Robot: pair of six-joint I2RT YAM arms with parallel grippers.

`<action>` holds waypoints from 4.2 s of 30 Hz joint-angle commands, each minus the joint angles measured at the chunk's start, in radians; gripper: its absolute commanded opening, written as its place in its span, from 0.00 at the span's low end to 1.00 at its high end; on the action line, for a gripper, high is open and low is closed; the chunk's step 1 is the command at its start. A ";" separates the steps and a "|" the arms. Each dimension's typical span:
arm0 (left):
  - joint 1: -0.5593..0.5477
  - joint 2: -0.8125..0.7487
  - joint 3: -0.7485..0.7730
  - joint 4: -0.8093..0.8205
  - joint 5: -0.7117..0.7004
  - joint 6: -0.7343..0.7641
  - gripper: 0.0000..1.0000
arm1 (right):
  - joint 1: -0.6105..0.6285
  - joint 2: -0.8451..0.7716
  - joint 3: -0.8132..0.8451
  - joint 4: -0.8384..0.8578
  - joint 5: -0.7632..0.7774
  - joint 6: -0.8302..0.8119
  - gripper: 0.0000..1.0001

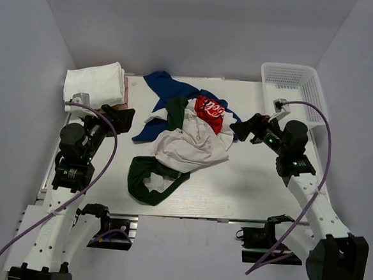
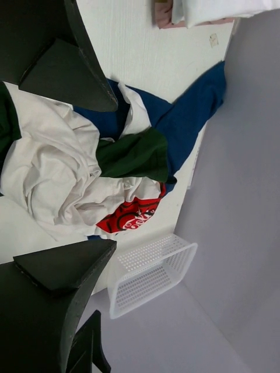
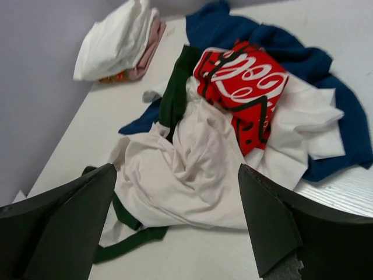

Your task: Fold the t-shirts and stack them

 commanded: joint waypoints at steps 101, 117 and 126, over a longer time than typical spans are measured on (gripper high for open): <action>-0.007 0.319 -0.049 -0.033 -0.018 -0.071 1.00 | 0.271 0.391 0.094 -0.280 0.548 0.041 0.90; -0.007 0.286 -0.040 -0.096 -0.083 -0.062 0.99 | 0.380 0.900 0.273 -0.160 0.797 0.157 0.60; -0.007 0.286 -0.040 -0.096 -0.064 -0.053 0.93 | 0.394 0.700 0.258 -0.166 0.952 0.131 0.00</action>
